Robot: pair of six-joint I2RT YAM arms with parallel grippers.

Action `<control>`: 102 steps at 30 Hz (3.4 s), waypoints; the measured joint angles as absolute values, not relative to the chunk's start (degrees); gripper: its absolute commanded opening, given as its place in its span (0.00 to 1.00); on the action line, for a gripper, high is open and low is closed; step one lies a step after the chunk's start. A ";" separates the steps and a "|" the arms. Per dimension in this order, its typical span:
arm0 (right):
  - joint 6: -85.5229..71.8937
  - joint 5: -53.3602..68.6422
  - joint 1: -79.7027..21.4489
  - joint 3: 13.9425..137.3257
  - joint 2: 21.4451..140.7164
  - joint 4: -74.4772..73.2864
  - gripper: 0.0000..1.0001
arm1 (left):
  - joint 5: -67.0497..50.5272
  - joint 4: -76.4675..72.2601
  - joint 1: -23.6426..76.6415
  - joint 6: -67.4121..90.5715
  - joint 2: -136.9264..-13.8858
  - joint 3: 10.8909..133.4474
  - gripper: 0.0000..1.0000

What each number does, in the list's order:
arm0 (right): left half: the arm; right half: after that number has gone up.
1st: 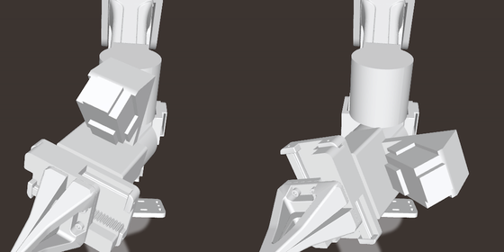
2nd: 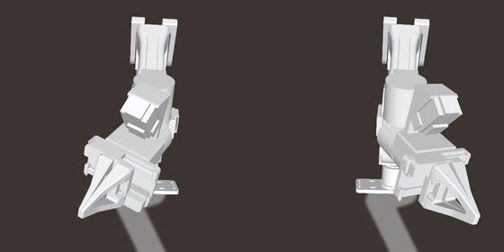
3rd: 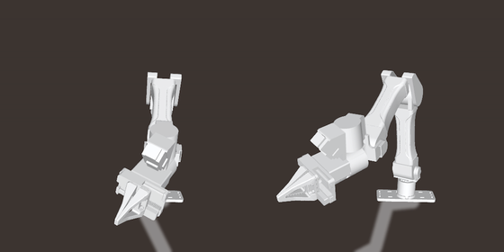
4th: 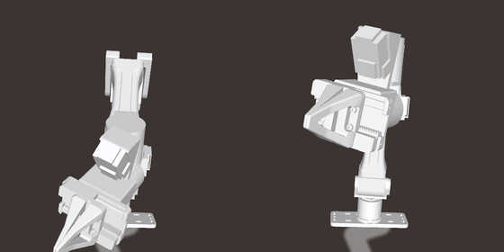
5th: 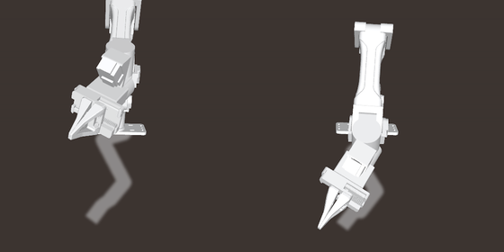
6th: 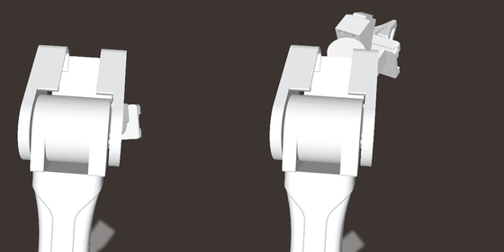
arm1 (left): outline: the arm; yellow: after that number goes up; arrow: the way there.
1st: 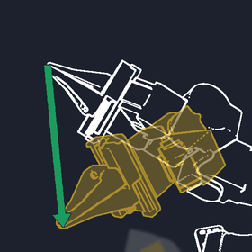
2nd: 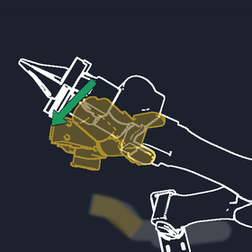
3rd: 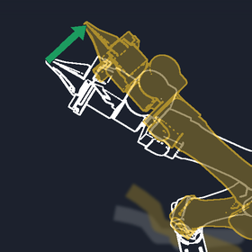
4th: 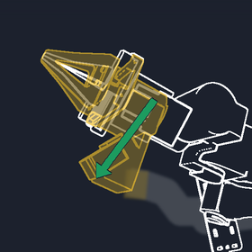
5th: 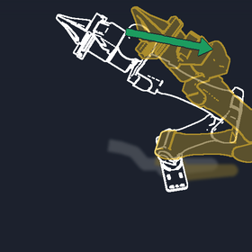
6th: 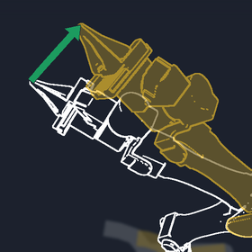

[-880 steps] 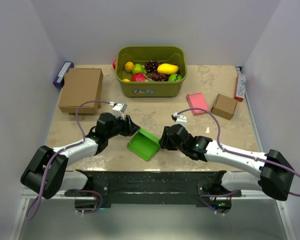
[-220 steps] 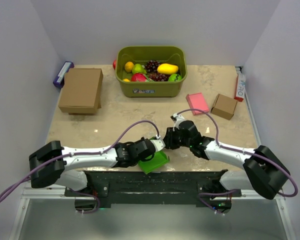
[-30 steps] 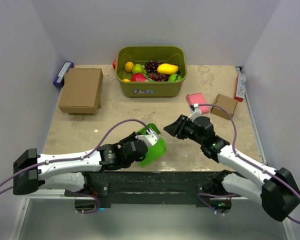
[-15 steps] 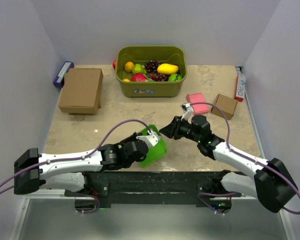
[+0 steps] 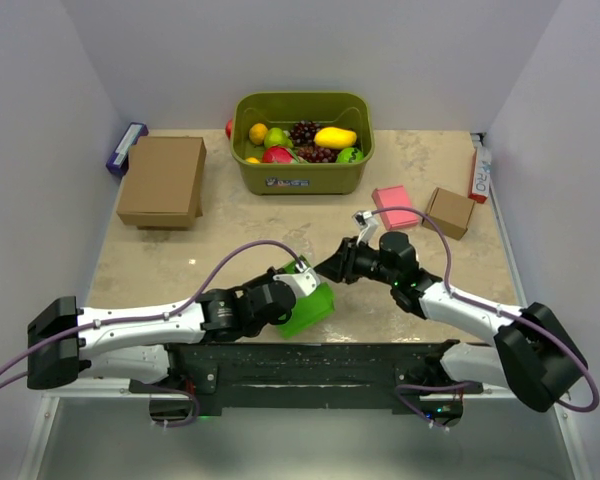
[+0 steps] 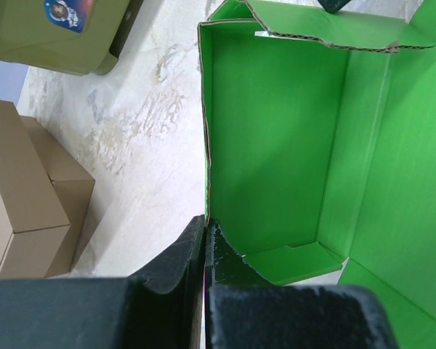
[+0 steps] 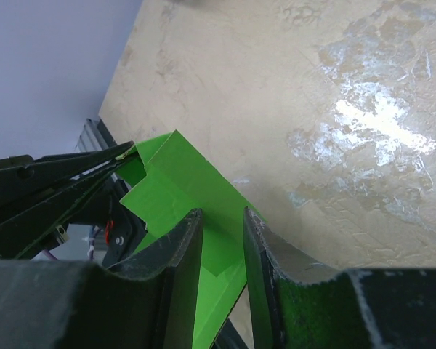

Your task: Fold the paper box

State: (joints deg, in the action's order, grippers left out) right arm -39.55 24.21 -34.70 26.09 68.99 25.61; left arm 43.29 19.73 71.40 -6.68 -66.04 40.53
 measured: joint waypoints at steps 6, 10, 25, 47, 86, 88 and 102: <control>-38.17 25.47 -34.70 25.74 70.13 27.27 0.38 | 41.41 19.73 71.40 -6.70 -65.78 40.16 0.00; -37.39 27.18 -34.70 25.45 70.85 29.32 0.41 | 39.79 19.68 71.40 -6.87 -65.12 39.53 0.00; -35.40 32.99 -34.72 22.85 69.91 32.16 0.41 | 37.54 19.25 71.40 -7.09 -64.88 39.44 0.00; -27.33 30.24 -38.11 22.85 73.54 31.42 0.37 | 31.55 18.96 71.83 -8.19 -64.45 38.61 0.00; -30.50 21.12 -42.76 17.69 83.26 42.17 0.37 | 37.47 18.46 75.11 -8.12 -73.03 38.52 0.00; -31.00 21.12 -42.76 17.69 83.70 42.48 0.36 | 37.52 18.46 75.61 -8.14 -72.82 38.52 0.00; -32.99 19.68 -42.74 17.69 85.12 43.68 0.18 | 37.85 18.57 77.17 -8.67 -72.36 38.52 0.00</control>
